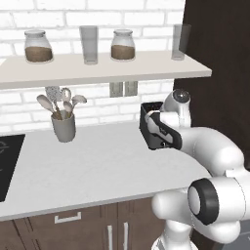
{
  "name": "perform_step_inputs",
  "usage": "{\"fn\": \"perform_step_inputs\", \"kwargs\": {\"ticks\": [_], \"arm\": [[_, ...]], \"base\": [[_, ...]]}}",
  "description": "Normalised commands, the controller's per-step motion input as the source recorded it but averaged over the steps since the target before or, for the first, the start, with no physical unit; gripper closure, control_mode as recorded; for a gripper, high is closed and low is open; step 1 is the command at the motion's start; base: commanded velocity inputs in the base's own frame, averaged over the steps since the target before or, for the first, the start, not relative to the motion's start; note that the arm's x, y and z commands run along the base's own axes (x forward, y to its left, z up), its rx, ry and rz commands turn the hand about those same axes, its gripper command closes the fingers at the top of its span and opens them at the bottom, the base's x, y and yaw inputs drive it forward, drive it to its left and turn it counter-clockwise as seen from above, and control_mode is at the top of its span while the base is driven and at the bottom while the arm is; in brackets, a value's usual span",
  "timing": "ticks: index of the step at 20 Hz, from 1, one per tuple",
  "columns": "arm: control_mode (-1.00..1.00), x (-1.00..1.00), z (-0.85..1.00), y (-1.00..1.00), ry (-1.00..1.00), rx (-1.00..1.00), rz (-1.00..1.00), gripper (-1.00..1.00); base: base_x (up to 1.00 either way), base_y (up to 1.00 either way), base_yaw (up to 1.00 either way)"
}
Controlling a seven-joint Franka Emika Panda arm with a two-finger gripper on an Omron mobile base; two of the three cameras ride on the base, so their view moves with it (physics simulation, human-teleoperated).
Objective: Start the toaster. Once the lever pops up, take the bread to the plate on the dining counter.
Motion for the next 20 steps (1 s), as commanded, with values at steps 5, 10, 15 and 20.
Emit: {"fn": "perform_step_inputs", "kwargs": {"ticks": [5, 10, 15, 20], "arm": [[-1.0, 0.15, 0.0, 0.0, -0.01, 0.0, 0.0, -1.0], [-1.0, 0.05, -0.02, 0.0, -0.01, 0.0, 0.0, -1.0], [-1.0, 0.0, -0.12, 0.0, 0.0, 0.0, 0.0, -1.0], [-1.0, 0.0, -0.07, 0.0, -0.01, 0.0, -0.08, -1.0]], "base": [[0.0, 0.0, 0.0], [0.0, 0.0, 0.0], [0.0, 0.0, 0.0], [0.0, 0.0, 0.0]]}}
